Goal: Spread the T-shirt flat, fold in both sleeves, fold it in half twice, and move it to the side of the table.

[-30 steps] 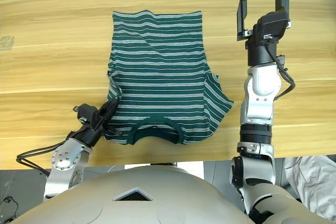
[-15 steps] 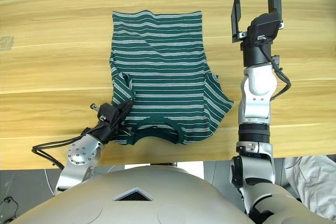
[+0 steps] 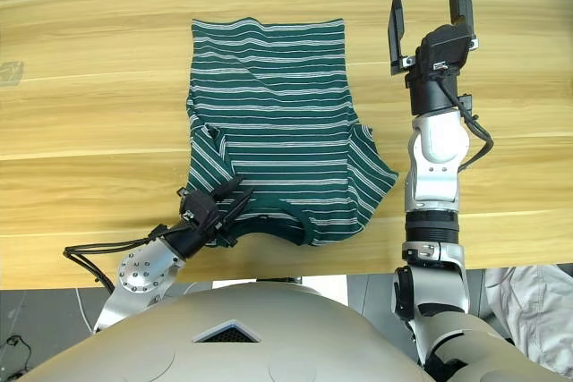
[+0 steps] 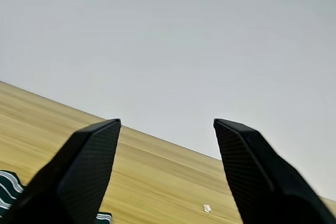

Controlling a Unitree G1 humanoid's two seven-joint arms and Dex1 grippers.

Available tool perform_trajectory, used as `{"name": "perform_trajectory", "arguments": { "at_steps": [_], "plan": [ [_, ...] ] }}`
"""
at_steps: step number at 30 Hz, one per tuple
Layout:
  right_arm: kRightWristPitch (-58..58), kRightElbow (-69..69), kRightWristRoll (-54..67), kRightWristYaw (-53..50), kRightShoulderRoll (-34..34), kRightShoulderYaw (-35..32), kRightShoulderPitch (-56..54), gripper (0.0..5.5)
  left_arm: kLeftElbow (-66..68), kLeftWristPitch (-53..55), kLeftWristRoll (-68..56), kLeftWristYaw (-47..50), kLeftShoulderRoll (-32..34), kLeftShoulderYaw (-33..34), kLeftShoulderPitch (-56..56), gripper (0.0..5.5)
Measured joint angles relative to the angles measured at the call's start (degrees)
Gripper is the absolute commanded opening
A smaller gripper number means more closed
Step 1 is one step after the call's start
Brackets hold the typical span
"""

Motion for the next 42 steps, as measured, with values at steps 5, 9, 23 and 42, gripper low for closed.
{"name": "perform_trajectory", "arguments": {
  "at_steps": [5,9,23,42],
  "plan": [
    [11.1,-4.9,12.1,13.7,-6.8,-3.4,12.0,3.28,-7.9,-0.9,-17.3,5.7,-4.0,16.0,-3.0,1.19],
    [25.5,-9.5,24.0,27.3,-16.1,-9.3,24.7,3.28,-6.3,-0.9,-25.2,12.9,-3.9,33.1,-6.0,1.19],
    [45.9,-14.0,24.7,35.3,-21.5,-6.3,31.8,3.10,-3.5,0.2,-18.6,15.3,-8.2,30.5,-4.3,1.24],
    [46.2,-13.7,20.9,34.9,-21.3,-4.0,29.2,0.01,-0.9,-1.5,-14.1,14.6,-10.7,26.4,-2.4,1.24]
  ]
}}
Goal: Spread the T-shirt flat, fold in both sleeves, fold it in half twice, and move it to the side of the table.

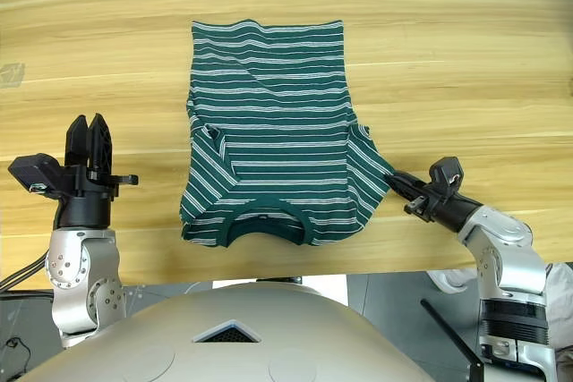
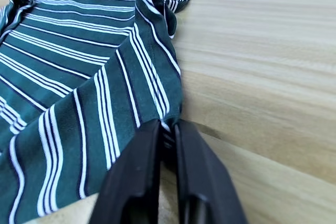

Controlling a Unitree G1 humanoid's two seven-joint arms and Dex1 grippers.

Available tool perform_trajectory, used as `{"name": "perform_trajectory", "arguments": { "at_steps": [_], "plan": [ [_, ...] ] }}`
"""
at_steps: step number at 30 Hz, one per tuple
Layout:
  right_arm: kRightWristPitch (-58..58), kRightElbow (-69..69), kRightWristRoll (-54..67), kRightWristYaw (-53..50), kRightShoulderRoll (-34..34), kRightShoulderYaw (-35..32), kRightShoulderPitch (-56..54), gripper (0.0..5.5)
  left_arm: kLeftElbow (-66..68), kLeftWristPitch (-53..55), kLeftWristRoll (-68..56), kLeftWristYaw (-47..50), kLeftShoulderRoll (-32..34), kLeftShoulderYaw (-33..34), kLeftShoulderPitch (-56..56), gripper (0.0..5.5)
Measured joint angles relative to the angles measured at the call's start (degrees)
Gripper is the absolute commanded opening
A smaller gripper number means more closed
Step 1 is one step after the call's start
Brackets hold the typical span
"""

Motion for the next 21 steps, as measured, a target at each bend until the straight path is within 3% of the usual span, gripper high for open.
{"name": "perform_trajectory", "arguments": {
  "at_steps": [9,21],
  "plan": [
    [-0.1,-10.2,5.0,2.7,0.2,-3.0,-2.1,0.01,1.7,-1.0,0.8,-0.8,-0.2,-0.8,-0.1,1.24],
    [-1.9,-17.0,-2.7,1.9,3.1,11.2,-4.8,0.01,3.6,-0.9,1.4,-1.4,0.2,-1.6,-1.9,1.24]
  ]
}}
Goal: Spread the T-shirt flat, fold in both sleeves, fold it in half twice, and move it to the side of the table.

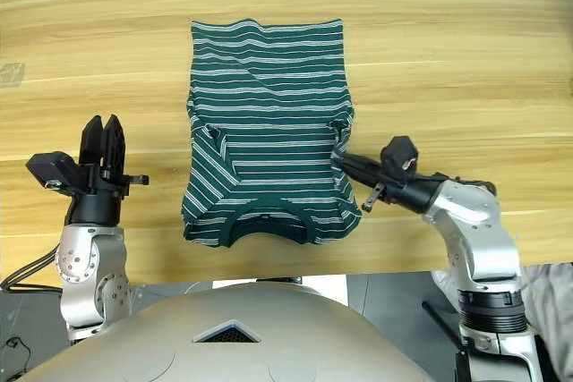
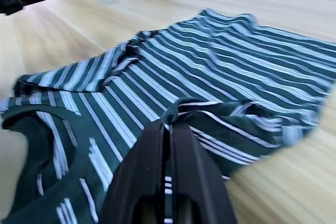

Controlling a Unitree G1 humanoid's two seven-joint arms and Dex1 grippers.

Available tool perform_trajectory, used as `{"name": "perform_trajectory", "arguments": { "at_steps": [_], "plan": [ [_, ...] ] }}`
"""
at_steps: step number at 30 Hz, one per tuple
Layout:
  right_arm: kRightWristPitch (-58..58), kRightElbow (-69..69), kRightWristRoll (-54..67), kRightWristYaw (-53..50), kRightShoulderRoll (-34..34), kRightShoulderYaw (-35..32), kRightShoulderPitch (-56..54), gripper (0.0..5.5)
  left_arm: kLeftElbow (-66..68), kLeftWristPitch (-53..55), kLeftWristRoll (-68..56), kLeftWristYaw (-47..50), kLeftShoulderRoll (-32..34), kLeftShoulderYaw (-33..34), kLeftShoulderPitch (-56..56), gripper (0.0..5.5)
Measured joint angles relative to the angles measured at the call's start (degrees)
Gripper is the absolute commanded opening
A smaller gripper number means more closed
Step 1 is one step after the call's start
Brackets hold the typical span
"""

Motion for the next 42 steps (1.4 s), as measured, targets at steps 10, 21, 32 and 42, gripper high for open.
{"name": "perform_trajectory", "arguments": {
  "at_steps": [10,21,32,42],
  "plan": [
    [-5.3,4.2,-9.8,-3.7,3.5,9.3,-1.4,0.01,0.9,0.3,0.6,-0.6,0.1,-0.7,-0.5,1.24],
    [-2.8,0.6,-2.3,-0.5,4.8,10.0,0.4,1.07,1.4,0.3,0.7,-0.7,0.1,-1.9,-0.4,1.24],
    [-9.3,2.4,-1.6,-0.8,7.1,7.6,0.4,2.66,1.3,-0.2,2.8,-3.0,1.2,-3.5,-0.3,1.24],
    [-49.1,14.0,-16.4,-4.1,-1.0,-8.5,-5.9,2.72,2.6,-17.5,29.4,-12.0,25.1,4.1,11.2,1.93]
  ]
}}
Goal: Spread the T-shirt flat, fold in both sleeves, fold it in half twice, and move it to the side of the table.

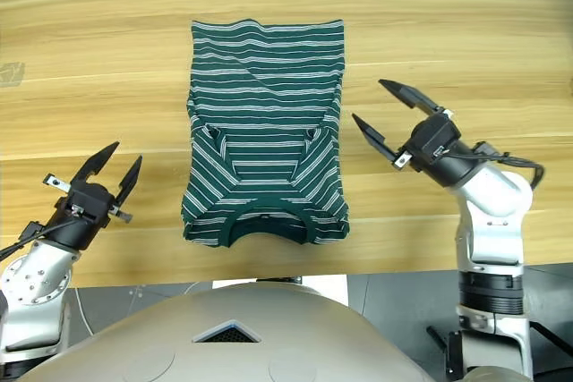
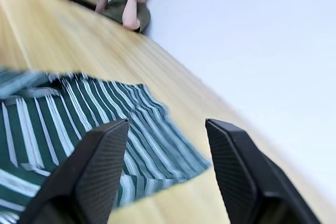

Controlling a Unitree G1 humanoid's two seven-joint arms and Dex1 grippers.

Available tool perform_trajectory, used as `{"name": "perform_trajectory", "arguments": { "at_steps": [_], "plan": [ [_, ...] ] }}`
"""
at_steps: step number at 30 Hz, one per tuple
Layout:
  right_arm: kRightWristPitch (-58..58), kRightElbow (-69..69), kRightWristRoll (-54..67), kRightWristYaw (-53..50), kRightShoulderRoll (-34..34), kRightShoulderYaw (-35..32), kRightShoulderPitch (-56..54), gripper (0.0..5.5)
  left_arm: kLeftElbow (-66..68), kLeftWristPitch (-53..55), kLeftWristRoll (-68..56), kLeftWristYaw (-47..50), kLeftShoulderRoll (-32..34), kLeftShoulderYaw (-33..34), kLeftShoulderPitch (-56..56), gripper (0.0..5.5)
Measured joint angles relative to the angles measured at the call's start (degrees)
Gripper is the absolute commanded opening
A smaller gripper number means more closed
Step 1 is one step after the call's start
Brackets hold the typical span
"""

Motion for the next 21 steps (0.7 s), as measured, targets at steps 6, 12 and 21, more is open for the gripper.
{"name": "perform_trajectory", "arguments": {
  "at_steps": [6,12,21],
  "plan": [
    [-32.6,17.0,-24.7,-1.3,-10.2,4.9,0.0,2.72,4.4,-11.5,17.6,-3.7,10.5,-5.5,3.8,1.93],
    [-42.1,23.9,-33.8,-7.0,-13.0,9.5,-0.7,2.72,5.0,-15.2,20.7,-3.6,13.2,-9.3,1.6,1.93],
    [-42.4,21.8,-34.5,-12.1,-13.0,17.6,-1.5,2.72,5.5,-16.2,23.7,-2.8,13.8,-13.6,-3.6,1.93]
  ]
}}
